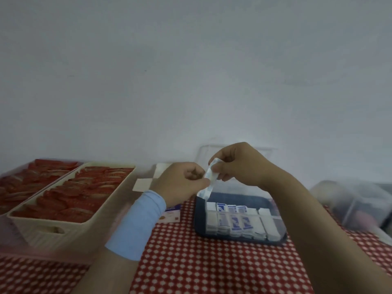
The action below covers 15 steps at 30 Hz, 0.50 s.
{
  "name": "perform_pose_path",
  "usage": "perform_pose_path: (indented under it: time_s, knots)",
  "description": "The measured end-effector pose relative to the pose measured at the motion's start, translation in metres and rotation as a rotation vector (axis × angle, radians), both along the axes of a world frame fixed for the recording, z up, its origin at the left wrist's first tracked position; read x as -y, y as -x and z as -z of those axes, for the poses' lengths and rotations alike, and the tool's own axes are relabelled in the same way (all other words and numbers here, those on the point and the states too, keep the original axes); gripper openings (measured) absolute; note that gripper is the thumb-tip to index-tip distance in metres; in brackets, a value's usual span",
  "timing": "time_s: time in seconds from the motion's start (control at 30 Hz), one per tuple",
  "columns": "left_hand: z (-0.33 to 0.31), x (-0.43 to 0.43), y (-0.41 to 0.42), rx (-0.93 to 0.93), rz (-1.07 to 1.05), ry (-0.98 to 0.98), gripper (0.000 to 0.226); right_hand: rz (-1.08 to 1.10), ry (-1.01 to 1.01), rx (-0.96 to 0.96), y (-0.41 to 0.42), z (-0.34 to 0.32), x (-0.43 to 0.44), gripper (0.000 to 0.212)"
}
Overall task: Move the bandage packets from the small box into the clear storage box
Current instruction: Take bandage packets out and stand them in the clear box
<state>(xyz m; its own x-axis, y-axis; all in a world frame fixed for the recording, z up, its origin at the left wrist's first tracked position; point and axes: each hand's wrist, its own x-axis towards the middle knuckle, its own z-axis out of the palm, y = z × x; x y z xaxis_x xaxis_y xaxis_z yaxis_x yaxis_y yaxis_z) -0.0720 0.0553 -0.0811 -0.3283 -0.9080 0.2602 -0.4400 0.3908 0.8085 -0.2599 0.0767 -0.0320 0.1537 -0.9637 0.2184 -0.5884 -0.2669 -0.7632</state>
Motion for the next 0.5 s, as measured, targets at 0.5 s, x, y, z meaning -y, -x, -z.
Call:
perform_pose_path:
  time_s: [0.5]
  knots:
    - [0.013, 0.003, 0.107, 0.482, 0.183, 0.019, 0.025, 0.186, -0.207, -0.277, 0.103, 0.008, -0.009, 0.008]
